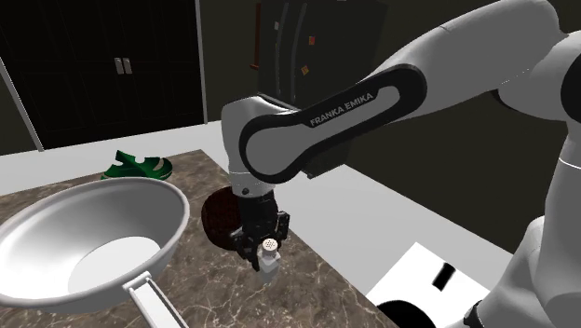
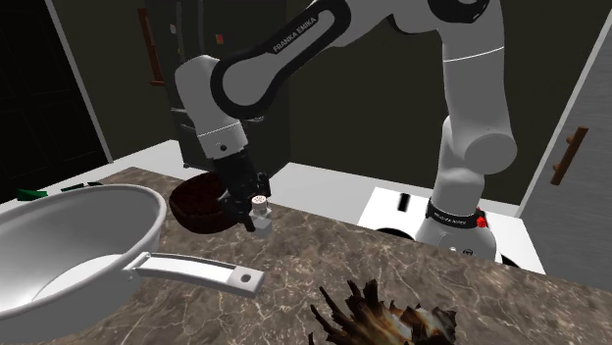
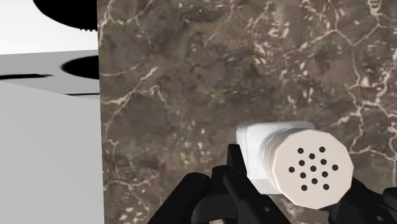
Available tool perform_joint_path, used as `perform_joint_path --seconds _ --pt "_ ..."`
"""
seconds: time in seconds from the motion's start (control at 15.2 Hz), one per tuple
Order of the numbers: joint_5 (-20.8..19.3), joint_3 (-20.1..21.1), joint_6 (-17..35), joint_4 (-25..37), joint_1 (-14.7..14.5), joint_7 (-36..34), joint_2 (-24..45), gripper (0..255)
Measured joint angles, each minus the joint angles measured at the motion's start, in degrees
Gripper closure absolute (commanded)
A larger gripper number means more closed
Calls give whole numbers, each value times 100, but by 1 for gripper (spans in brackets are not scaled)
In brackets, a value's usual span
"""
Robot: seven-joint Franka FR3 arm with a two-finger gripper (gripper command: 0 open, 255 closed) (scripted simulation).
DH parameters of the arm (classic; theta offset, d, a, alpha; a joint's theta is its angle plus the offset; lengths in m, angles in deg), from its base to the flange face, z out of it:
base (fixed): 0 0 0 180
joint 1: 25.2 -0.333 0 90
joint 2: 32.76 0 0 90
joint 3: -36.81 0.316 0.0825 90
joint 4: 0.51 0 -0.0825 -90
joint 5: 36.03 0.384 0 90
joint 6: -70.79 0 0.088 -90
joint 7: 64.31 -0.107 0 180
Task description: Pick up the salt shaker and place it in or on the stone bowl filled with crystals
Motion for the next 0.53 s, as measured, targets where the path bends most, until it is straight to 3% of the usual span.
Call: perform_joint_path --seconds 0.53 --pt "95 30 -570 306 43 -16 -284 255"
